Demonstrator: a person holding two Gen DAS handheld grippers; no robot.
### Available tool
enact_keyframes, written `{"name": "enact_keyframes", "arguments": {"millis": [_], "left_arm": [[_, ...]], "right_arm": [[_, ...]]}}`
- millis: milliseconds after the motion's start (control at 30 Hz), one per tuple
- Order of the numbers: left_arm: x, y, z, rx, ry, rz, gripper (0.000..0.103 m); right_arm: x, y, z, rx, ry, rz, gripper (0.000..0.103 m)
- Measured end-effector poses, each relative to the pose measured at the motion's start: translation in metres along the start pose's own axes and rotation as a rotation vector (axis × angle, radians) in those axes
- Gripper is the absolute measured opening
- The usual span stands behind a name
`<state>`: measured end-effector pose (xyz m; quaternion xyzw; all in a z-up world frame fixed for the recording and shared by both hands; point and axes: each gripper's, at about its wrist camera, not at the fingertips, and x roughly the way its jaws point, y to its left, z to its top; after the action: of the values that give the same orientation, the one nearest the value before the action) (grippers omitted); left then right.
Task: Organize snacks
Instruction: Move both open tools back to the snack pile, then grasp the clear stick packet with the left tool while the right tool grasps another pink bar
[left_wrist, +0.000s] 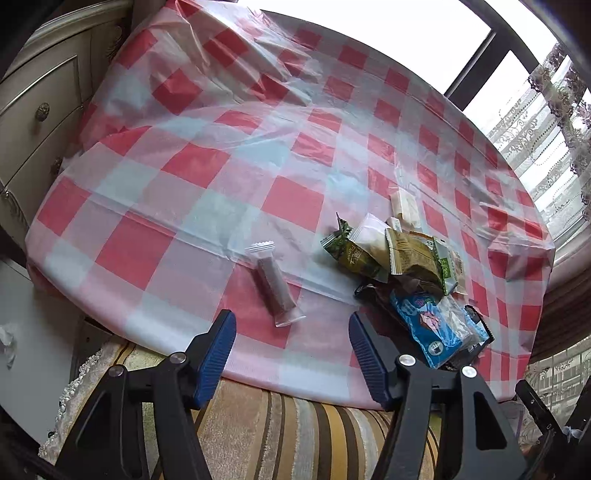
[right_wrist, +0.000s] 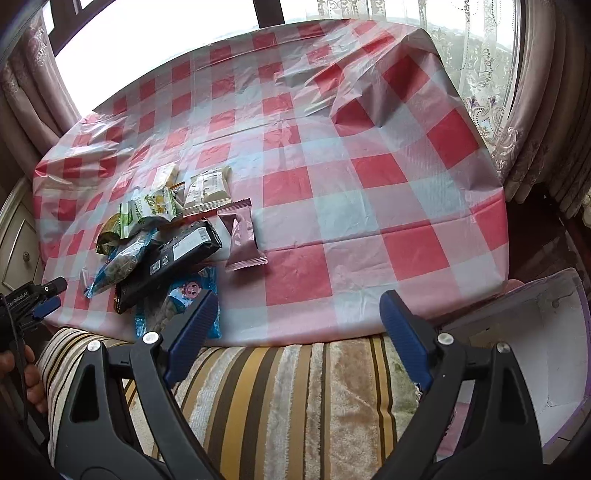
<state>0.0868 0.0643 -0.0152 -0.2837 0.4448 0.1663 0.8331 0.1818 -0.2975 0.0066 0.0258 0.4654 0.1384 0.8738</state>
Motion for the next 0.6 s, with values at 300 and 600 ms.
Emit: {"name": "enact_keyframes", "arguments": {"millis": [300,600], "left_arm": [[0.037,-0.005,0.018,0.032,0.067,0.084,0.059],[0.055,-0.023,0.022,0.139,0.075,0.168,0.048]], "right_arm": [[0.035,0.014,0.017,-0.056,0.059,-0.016,0.091],[0.063,0.031,0.029,-0.123,0.099,-0.029,0.088]]}}
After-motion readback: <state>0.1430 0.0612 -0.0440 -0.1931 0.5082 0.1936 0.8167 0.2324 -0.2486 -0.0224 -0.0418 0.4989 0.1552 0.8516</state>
